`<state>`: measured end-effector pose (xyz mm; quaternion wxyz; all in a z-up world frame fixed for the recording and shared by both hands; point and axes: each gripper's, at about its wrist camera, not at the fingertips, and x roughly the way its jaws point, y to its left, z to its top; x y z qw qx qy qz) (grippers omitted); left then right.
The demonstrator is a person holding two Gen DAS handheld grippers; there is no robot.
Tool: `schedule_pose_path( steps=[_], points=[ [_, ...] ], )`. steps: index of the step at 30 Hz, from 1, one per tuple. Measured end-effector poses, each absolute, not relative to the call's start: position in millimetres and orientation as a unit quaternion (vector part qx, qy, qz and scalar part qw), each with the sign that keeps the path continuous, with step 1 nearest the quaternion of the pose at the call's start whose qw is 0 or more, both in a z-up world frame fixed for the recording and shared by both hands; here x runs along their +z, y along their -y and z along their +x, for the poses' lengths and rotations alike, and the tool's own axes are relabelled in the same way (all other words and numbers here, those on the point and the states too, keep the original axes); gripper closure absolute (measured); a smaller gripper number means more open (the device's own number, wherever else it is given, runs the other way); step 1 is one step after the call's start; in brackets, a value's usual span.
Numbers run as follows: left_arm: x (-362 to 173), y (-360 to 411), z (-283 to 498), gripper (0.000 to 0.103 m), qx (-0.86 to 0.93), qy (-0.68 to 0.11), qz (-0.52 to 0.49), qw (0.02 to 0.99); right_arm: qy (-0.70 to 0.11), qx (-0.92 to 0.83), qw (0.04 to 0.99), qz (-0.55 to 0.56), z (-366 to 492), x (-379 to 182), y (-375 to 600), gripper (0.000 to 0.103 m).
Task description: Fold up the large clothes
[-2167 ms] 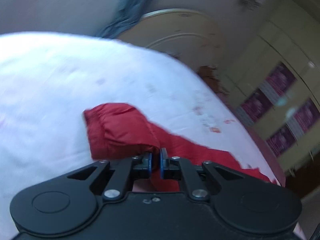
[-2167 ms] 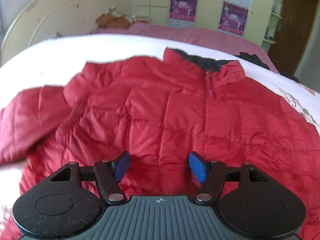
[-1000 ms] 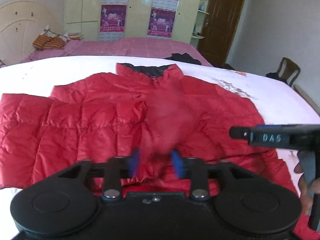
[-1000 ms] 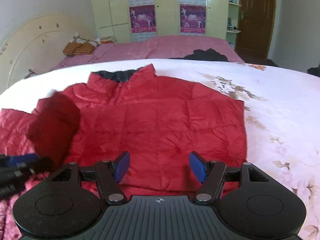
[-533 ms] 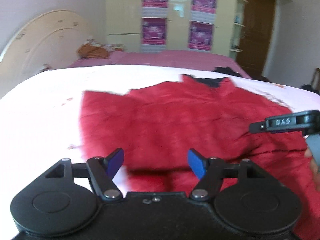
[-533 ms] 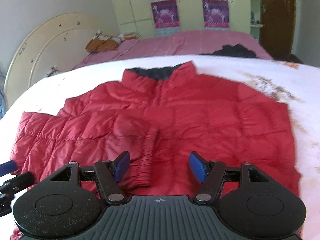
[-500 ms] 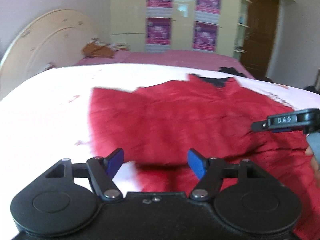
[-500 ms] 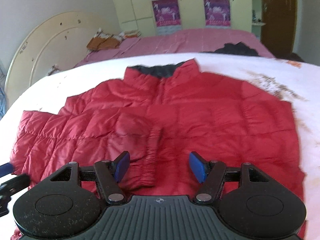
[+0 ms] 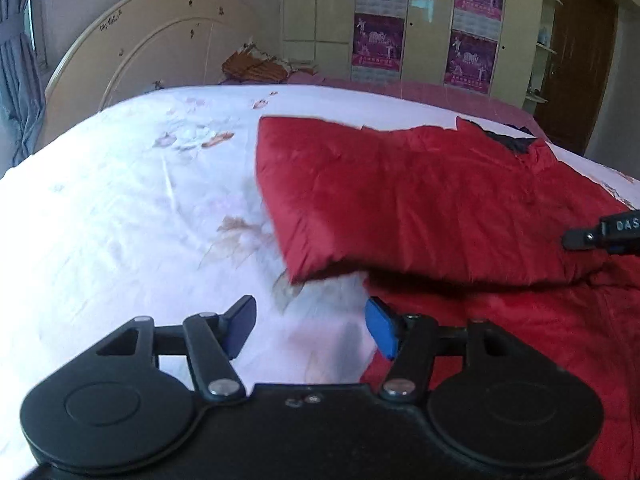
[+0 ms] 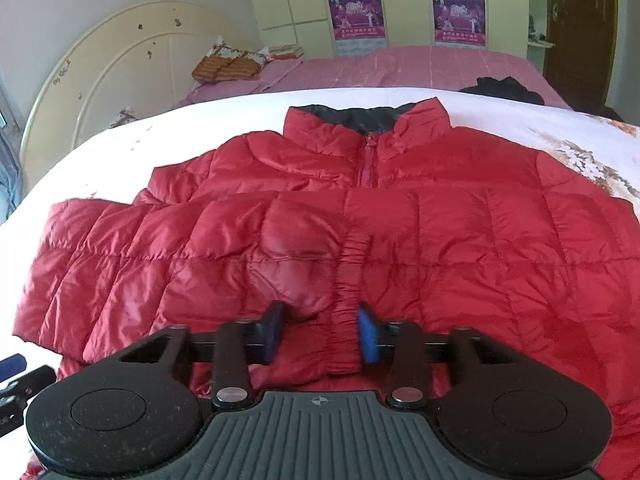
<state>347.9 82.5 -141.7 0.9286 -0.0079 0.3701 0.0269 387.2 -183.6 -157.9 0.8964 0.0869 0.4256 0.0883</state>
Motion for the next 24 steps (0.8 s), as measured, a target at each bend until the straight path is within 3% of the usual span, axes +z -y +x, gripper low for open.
schedule_pose_path(
  steps=[3, 7, 24],
  points=[
    [-143, -77, 357, 0.047, 0.026, -0.365, 0.000, 0.931, -0.421, 0.088, 0.898, 0.090, 385, -155, 187, 0.087],
    [-146, -73, 365, 0.048, 0.027, -0.363, 0.006, 0.932, -0.402, 0.086, 0.907, 0.093, 380, -145, 192, 0.093],
    [-131, -43, 377, 0.048, -0.021, -0.341, 0.029, 0.939, -0.343, -0.006, 0.938, 0.049, 368, -104, 261, 0.094]
  ],
)
